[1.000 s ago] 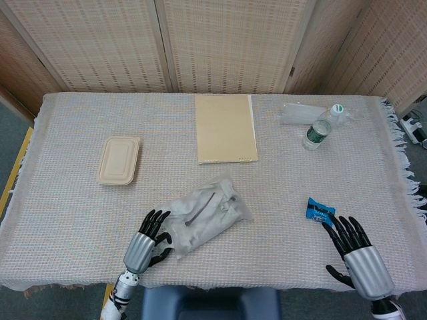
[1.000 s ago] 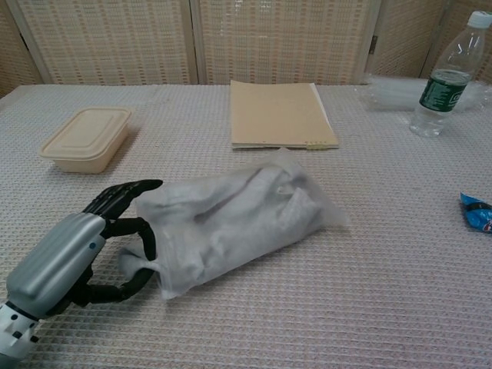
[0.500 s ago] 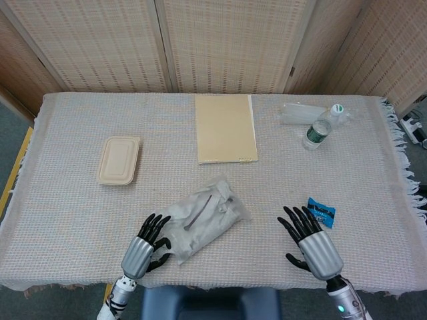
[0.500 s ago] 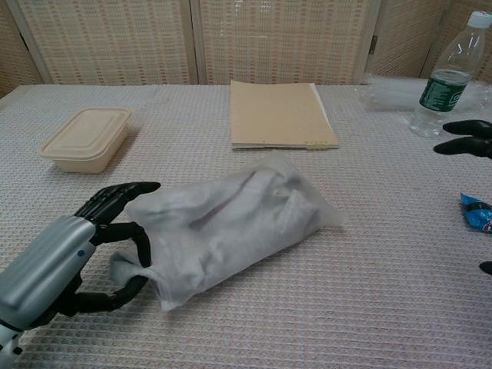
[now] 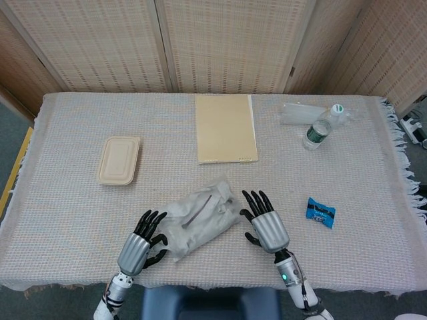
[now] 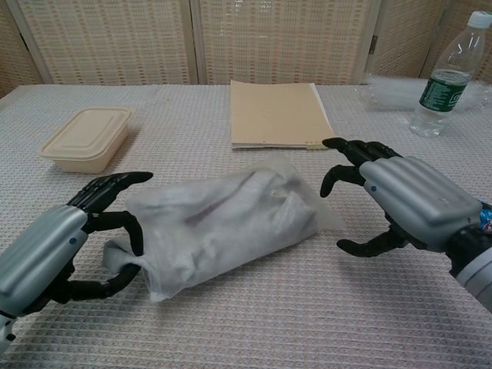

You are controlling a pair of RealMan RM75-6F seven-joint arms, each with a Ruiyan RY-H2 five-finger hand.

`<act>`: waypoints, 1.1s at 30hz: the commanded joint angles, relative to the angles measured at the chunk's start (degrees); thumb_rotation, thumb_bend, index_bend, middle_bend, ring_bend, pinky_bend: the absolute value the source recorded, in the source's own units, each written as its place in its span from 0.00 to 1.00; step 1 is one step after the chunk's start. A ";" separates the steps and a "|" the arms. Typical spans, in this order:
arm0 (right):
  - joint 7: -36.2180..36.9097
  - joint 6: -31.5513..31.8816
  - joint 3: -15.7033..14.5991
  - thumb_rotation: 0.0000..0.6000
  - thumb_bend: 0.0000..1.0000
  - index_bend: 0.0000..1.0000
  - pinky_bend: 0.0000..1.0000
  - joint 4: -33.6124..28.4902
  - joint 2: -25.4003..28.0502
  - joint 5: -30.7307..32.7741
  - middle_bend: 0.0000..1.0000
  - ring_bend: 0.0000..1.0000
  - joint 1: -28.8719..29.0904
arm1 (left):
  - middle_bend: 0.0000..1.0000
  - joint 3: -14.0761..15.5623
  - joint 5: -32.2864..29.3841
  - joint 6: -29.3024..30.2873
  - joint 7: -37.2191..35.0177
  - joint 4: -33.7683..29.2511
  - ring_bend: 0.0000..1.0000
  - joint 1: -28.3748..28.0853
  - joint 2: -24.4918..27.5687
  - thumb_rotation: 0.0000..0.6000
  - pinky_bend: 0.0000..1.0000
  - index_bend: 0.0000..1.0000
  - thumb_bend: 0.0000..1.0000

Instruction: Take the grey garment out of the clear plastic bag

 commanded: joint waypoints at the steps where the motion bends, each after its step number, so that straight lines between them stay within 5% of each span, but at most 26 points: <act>1: -0.71 -0.34 0.77 1.00 0.15 0.36 0.00 2.53 -2.35 1.42 0.03 0.00 1.32 | 0.12 -0.08 -0.16 -0.21 -0.16 -0.33 0.00 -0.12 0.30 1.00 0.00 0.75 0.56; 23: 4.56 5.20 0.07 1.00 0.16 0.46 0.00 16.98 -11.27 2.64 0.08 0.00 3.86 | 0.12 -1.05 -1.01 -0.55 -0.41 -2.21 0.00 -0.85 2.08 1.00 0.00 0.75 0.54; 33: 5.85 6.07 0.65 1.00 0.31 0.59 0.00 20.90 -14.18 3.51 0.12 0.00 5.25 | 0.12 -1.31 -1.11 -0.23 -0.20 -3.48 0.00 -0.98 3.12 1.00 0.00 0.75 0.54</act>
